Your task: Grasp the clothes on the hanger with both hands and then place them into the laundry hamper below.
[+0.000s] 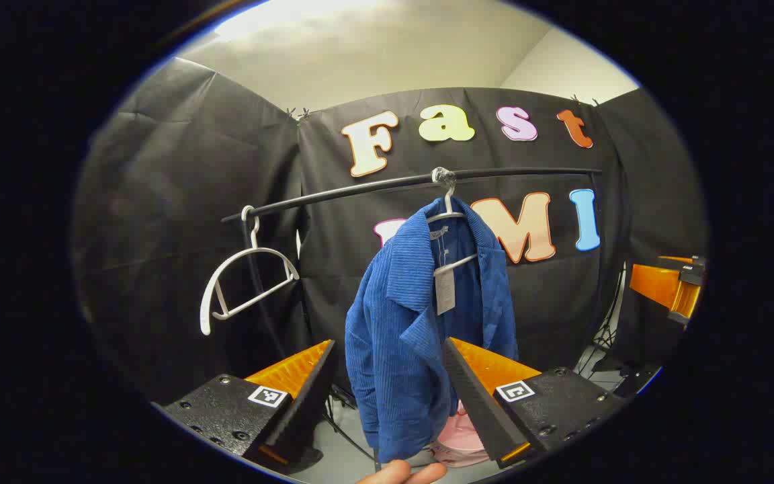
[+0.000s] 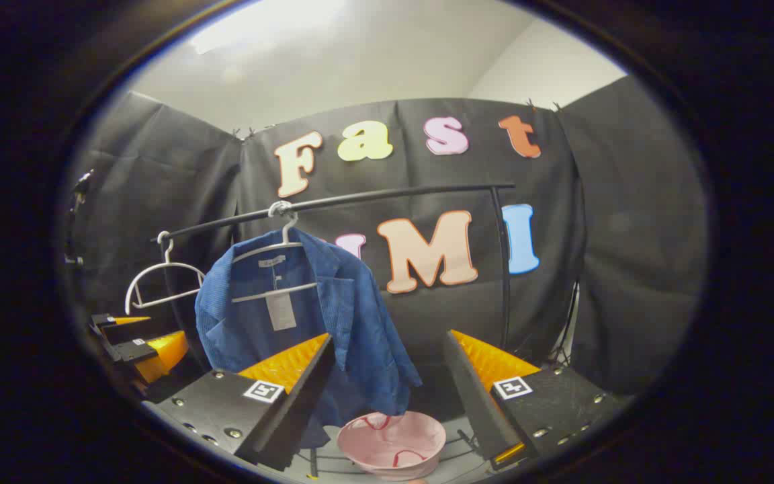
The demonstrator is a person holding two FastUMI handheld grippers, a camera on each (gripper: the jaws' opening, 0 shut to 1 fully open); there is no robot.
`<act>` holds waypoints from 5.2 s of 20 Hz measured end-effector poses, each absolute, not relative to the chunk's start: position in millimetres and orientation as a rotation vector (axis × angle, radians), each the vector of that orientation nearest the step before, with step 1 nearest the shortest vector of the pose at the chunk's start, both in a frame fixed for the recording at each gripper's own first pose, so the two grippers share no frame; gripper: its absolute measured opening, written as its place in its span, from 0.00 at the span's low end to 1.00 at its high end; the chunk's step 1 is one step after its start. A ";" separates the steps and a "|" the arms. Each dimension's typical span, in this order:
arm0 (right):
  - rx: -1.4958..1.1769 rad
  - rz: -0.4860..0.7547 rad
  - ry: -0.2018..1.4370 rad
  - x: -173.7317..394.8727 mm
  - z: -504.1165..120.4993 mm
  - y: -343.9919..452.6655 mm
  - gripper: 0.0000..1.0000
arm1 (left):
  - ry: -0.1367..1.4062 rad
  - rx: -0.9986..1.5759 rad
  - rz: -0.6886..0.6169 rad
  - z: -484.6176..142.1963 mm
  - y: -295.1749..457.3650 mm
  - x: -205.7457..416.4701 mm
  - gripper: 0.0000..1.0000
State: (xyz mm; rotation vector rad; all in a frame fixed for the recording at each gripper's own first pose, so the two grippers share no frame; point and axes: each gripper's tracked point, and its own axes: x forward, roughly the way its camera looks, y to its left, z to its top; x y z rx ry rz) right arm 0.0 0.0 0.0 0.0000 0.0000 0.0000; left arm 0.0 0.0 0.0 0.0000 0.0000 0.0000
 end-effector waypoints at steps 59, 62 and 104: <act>-0.119 0.052 0.074 111.9 -5.2 -50.2 0.96 | 0.138 -0.051 0.158 -65.6 0.2 150.1 0.07; -0.152 0.053 0.102 119.8 -0.6 -61.5 0.98 | 0.071 -0.075 0.078 -54.9 -4.0 147.9 0.05; 0.042 0.485 0.201 292.8 -74.1 141.8 0.94 | 0.148 -0.097 0.140 -10.4 -3.6 90.3 0.01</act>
